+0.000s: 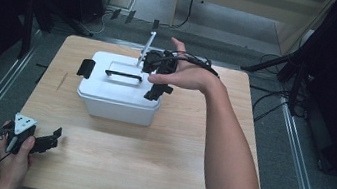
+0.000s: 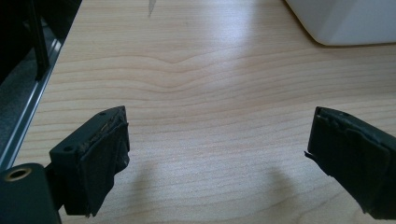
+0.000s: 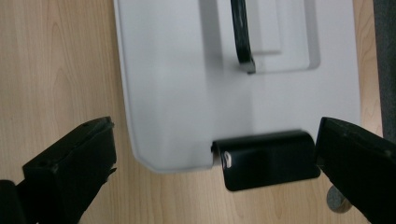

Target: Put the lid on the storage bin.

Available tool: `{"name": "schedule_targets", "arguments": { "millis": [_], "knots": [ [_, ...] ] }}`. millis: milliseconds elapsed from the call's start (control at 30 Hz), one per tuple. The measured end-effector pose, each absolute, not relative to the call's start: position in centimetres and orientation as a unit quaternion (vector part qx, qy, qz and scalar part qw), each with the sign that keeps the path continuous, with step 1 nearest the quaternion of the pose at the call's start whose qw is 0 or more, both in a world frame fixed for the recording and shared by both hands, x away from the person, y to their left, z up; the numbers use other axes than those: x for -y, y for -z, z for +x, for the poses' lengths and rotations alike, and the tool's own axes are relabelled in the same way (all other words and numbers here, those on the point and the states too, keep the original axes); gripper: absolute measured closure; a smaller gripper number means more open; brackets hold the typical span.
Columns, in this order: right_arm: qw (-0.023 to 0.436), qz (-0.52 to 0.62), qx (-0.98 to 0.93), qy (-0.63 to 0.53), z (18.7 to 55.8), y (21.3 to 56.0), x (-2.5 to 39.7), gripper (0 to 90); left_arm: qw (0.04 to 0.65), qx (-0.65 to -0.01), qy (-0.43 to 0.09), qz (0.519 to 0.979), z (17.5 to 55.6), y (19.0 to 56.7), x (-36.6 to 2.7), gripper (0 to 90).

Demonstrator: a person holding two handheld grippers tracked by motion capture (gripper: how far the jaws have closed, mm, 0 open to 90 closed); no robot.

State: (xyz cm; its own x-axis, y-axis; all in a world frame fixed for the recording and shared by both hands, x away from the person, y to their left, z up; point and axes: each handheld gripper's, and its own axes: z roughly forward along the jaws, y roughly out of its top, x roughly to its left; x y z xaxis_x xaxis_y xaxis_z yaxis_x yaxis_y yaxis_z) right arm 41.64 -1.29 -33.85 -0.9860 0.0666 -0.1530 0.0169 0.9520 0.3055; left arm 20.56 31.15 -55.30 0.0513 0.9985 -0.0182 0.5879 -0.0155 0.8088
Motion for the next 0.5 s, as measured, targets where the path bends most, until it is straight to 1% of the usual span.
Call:
{"name": "schedule_targets", "arguments": {
  "millis": [500],
  "knots": [
    [0.081, 0.051, -0.983, -0.159, 40.8, 34.2, 6.5, 0.0, 0.33, -0.616, -0.308, 0.645, 20.6, 55.3, -31.1, 6.2]
  ]
}}
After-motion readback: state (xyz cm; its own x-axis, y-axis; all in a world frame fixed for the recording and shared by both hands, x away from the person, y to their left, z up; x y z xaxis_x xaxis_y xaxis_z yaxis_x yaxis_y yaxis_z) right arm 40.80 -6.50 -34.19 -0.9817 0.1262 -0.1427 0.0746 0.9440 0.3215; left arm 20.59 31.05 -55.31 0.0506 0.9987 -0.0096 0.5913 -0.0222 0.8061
